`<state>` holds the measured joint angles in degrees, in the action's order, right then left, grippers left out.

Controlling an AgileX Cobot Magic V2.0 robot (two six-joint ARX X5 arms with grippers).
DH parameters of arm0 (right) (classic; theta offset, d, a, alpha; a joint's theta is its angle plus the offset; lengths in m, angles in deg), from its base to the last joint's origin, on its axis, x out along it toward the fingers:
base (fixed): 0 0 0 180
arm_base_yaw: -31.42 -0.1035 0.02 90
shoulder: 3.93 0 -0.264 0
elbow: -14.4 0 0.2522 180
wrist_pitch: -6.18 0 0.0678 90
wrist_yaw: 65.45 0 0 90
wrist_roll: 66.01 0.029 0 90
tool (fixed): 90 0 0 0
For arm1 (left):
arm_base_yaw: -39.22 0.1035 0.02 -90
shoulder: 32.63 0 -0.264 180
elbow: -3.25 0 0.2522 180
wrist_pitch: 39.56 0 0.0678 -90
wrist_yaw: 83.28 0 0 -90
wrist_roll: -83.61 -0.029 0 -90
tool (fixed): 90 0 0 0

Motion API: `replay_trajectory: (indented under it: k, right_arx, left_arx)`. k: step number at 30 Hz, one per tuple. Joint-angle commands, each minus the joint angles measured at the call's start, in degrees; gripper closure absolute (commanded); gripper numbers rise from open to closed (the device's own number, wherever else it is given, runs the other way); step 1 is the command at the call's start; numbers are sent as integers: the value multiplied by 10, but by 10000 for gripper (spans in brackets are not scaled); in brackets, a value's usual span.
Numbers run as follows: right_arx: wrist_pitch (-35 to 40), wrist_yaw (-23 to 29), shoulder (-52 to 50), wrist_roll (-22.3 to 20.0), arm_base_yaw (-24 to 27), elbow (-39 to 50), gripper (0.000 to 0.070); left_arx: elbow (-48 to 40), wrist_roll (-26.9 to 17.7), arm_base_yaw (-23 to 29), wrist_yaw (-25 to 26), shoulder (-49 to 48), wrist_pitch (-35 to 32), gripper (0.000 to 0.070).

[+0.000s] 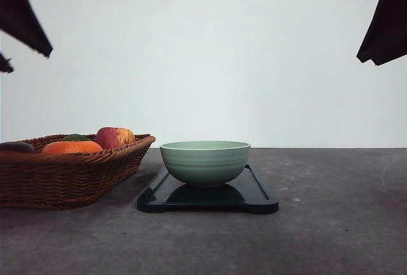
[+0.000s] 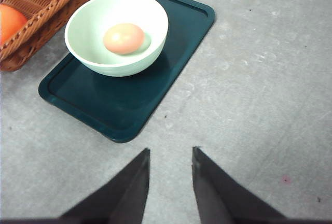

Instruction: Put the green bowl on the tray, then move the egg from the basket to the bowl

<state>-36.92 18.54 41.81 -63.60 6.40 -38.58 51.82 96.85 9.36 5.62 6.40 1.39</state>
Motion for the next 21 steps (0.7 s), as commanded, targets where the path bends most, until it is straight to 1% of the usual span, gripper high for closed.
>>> replay_trajectory:
  k: [1,5,6,7,8,11,21]
  right_arx:
    - [3,-2,2,6,-2,-2,542]
    - [-8,0,2,6,-2,-2,542]
    - [-9,-1,2,6,-2,-2,553]
    - [-10,-1,2,6,-2,-2,602]
    - [-12,-2,2,6,-2,-2,697]
    - [-8,-5,2,6,-3,-2,690]
    - [-2,1,2,5,-3,-2,689]
  left_arx:
    - [4,15,-2,-1,1,-9,310]
    - [4,28,-2,0,-2,-9,311]
    - [4,28,-2,0,-2,-9,341]
    - [4,28,-2,0,-2,-8,452]
    - [4,28,-2,0,-2,-6,659]
    - [4,25,-2,1,-2,-1,700]
    - [4,25,-2,0,-2,2,700]
